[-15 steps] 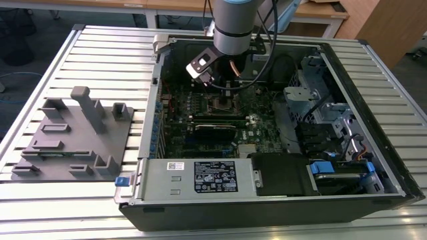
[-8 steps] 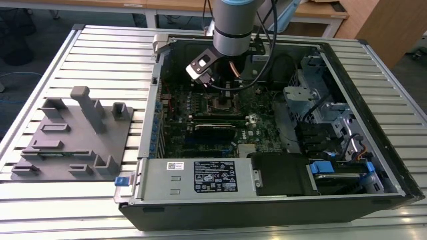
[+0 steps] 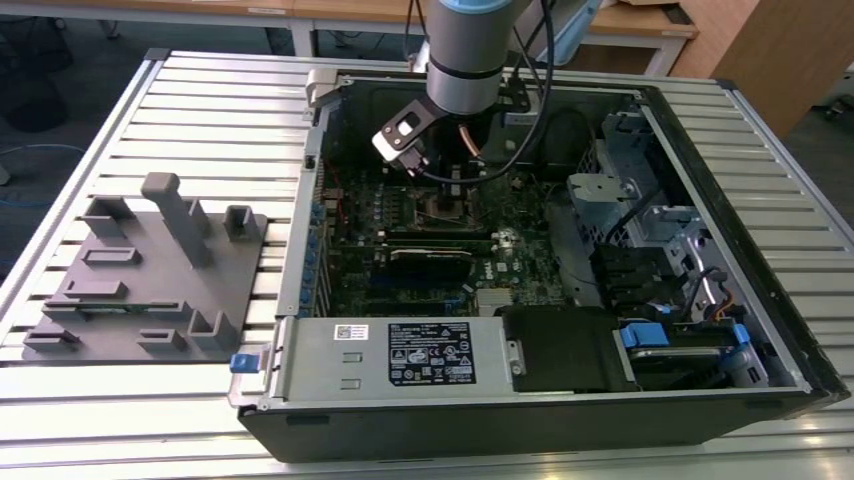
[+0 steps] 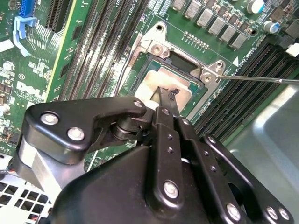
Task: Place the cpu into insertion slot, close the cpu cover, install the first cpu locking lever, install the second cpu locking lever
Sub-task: 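Place the cpu into insertion slot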
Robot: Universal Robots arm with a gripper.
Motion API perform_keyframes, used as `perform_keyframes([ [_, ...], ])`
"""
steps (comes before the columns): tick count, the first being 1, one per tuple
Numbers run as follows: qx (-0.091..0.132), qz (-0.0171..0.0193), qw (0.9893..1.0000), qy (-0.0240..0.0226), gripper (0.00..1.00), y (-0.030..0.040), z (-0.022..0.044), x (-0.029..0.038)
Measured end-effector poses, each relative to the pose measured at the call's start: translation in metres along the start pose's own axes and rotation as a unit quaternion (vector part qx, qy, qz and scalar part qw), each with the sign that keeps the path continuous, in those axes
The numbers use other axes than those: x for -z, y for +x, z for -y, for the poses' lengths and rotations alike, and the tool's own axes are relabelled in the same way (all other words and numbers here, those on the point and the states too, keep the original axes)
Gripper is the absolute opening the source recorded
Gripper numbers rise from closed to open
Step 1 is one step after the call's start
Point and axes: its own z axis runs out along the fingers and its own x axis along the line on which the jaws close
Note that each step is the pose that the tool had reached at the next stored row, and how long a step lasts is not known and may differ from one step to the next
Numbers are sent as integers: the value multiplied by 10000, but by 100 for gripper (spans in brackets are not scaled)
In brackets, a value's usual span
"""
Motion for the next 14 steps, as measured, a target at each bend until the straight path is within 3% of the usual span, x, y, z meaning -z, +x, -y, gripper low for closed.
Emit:
perform_keyframes([
  [9, 0, -8, 10000, -5, 10, 2, -1, -2],
  [11, 0, -23, 10000, -13, 10, 7, -4, 20],
  [14, 0, -9, 10000, -5, 10, 4, -3, 91],
])
